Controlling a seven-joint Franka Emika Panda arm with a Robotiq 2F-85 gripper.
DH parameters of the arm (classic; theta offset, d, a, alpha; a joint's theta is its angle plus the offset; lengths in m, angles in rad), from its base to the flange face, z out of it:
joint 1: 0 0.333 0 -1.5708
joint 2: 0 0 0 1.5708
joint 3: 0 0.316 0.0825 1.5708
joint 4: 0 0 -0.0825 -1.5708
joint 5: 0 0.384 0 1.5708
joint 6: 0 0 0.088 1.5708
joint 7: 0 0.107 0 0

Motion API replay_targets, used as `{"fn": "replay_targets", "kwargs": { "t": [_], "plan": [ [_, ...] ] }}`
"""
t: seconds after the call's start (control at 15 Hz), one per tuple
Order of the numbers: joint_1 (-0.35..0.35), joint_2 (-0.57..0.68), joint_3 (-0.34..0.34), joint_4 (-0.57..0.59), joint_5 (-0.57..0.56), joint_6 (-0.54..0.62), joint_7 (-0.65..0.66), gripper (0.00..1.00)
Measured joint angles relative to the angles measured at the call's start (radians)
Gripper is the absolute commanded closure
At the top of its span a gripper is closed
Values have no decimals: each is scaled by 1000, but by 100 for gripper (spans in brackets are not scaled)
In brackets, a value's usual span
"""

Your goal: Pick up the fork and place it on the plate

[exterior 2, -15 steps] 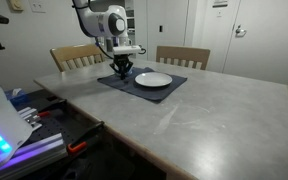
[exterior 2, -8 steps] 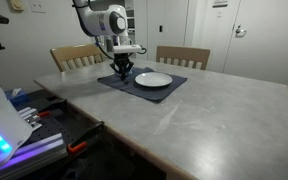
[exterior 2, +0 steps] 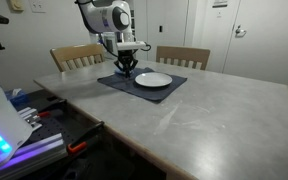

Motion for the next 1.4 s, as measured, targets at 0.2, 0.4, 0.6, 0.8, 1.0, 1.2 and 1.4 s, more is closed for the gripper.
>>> {"fn": "replay_targets", "kwargs": {
  "t": [0.2,0.4,0.6,0.8,1.0,1.2,1.4],
  "plan": [
    [-19,-6,-22,0,0,-1,0,98],
    [-38,-8,-27,-1,4,-3,1,98],
    [-37,-11,-33,-1,-3,-12,28,98],
    [-35,-26,-49,-2,-23,-42,64,98],
    [-35,-62,-66,-2,-36,-97,89,98],
    [-36,-88,-72,-2,-36,-108,96,98],
    [-40,-88,-72,-3,-24,-79,106,98]
  ]
}}
